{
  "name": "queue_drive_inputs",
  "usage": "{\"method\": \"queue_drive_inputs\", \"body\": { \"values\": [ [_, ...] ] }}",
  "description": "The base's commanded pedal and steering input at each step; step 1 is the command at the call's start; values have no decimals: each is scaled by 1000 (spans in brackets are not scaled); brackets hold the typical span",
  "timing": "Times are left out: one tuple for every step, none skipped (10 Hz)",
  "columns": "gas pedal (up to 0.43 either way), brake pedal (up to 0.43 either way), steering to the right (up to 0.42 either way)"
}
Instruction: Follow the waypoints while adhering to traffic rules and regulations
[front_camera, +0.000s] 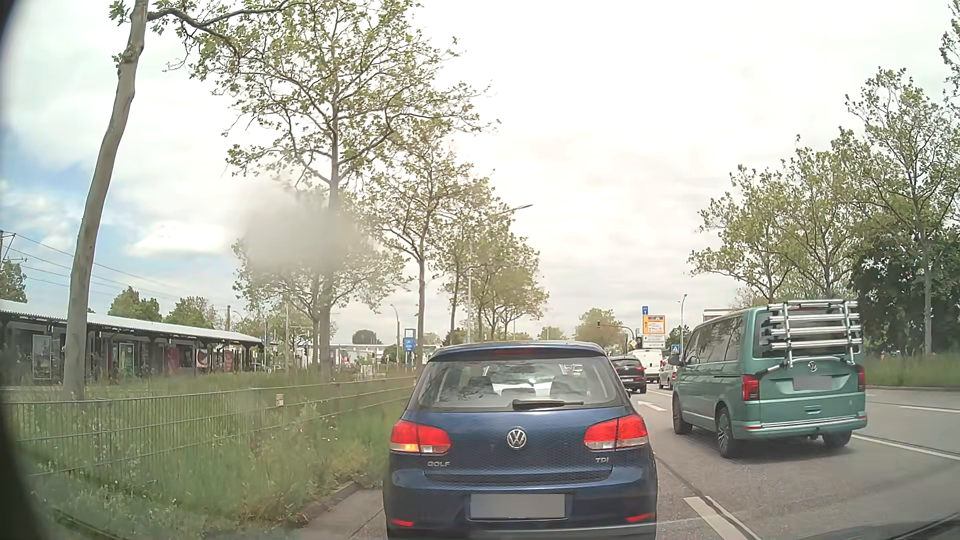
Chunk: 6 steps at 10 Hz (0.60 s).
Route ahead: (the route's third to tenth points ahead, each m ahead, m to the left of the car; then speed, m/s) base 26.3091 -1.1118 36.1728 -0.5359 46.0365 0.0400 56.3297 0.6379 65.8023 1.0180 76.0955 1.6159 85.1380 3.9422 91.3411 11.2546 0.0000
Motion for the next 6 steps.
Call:
{"method": "queue_drive_inputs", "body": {
  "values": [
    [0,250,-5],
    [0,250,-5],
    [0,250,-5],
    [0,250,-5],
    [0,250,-5],
    [0,250,-5]
  ]
}}
